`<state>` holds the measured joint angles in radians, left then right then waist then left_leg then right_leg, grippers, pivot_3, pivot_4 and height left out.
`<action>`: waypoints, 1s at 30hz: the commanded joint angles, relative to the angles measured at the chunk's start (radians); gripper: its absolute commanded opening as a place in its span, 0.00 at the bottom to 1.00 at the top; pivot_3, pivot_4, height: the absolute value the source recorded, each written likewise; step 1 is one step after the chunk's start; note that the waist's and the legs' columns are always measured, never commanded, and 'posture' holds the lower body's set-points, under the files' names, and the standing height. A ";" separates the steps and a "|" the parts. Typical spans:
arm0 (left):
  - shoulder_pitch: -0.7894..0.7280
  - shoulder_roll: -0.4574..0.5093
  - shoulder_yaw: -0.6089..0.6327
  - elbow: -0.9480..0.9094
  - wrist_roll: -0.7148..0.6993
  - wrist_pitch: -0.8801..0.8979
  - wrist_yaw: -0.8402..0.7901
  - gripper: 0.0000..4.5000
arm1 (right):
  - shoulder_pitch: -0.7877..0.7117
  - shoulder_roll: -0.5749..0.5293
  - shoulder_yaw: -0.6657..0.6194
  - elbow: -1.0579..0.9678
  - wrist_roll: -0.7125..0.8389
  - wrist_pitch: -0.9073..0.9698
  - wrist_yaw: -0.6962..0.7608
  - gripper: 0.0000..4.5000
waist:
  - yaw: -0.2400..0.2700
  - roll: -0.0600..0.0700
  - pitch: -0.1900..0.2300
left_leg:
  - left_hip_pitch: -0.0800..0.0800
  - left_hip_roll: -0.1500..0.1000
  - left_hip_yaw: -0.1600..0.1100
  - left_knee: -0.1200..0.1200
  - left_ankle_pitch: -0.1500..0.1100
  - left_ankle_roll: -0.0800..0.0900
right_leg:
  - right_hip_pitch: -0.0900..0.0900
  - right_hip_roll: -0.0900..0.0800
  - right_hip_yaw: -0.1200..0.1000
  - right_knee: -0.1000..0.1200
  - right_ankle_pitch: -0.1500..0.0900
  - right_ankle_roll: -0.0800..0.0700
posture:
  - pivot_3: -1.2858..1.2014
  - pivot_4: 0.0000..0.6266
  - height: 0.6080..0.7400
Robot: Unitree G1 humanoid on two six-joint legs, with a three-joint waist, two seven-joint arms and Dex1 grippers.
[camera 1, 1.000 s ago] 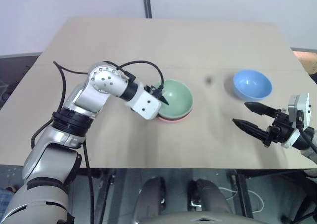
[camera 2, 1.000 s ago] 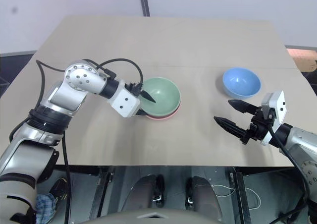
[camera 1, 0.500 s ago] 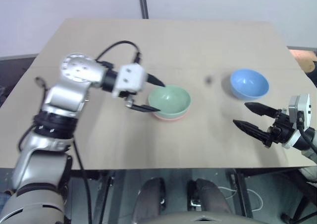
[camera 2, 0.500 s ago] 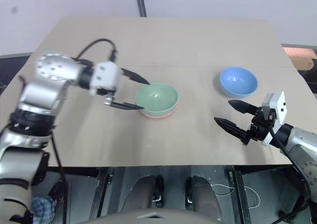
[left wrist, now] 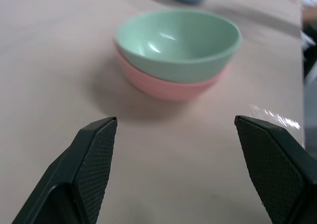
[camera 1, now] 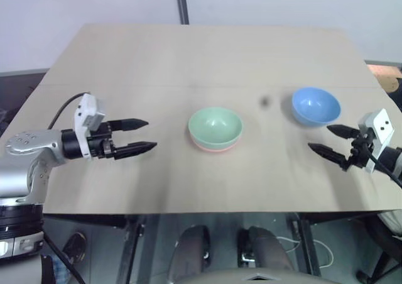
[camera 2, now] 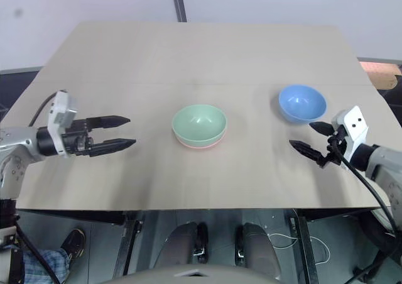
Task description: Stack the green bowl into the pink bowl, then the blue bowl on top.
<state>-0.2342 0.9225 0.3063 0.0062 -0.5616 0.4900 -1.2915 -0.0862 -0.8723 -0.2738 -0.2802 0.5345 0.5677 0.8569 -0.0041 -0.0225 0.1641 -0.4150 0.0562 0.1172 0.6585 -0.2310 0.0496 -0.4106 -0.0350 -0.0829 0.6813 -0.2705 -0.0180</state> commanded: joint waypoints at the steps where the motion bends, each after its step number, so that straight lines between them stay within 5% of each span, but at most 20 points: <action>1: 0.040 -0.026 0.061 -0.035 -0.027 -0.060 0.010 0.89 | -0.077 -0.071 0.052 0.035 -0.063 -0.068 0.079 1.00 | -0.001 0.000 0.000 | 0.000 0.000 0.000 0.000 0.000 0.000 | 0.000 0.000 0.000 0.000 0.000 0.000 | 0.52 0.24 1.00; 7: 0.078 -0.085 0.087 -0.058 -0.037 -0.131 0.040 0.89 | -0.282 -0.173 0.268 0.112 -0.261 -0.045 0.117 1.00 | -0.005 0.001 0.000 | 0.000 0.000 0.001 0.000 0.000 0.000 | -0.001 -0.001 0.001 0.000 0.000 -0.001 | 0.52 0.24 1.00; 15: 0.046 -0.122 0.047 -0.040 -0.027 -0.187 0.050 0.89 | -0.553 -0.067 0.561 0.397 -0.540 -0.014 0.093 1.00 | -0.005 0.001 0.000 | -0.002 0.000 0.002 0.000 0.000 0.000 | -0.002 -0.001 0.000 0.000 0.002 -0.004 | 0.52 0.24 1.00; 18: 0.033 -0.120 0.038 -0.035 -0.029 -0.190 0.047 0.90 | -0.589 -0.032 0.587 0.472 -0.587 -0.069 0.088 0.81 | -0.006 0.001 0.000 | -0.002 0.000 0.003 0.000 0.000 0.000 | -0.002 -0.001 0.001 -0.001 0.002 -0.004 | 0.52 0.24 1.00; 25: 0.026 -0.118 0.034 -0.031 -0.027 -0.192 0.047 0.90 | -0.582 0.003 0.572 0.444 -0.586 -0.076 0.141 0.07 | -0.010 0.001 0.001 | -0.001 0.000 0.003 0.000 0.000 0.000 | -0.002 -0.001 0.001 0.000 0.002 -0.004 | 0.52 0.24 1.00; 30: 0.036 -0.119 0.030 -0.040 -0.030 -0.192 0.043 0.90 | -0.569 0.009 0.566 0.376 -0.596 -0.043 0.158 0.01 | -0.009 0.000 0.000 | -0.001 0.000 0.003 0.000 0.000 0.000 | -0.002 -0.001 0.001 0.000 0.002 -0.004 | 0.52 0.24 1.00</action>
<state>-0.1943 0.7974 0.3336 -0.0165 -0.5801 0.3152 -1.2435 -0.6475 -0.8636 0.3120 0.1334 -0.0632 0.5095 1.0038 -0.0135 -0.0221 0.1643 -0.4157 0.0562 0.1204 0.6586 -0.2309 0.0493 -0.4123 -0.0365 -0.0823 0.6815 -0.2681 -0.0218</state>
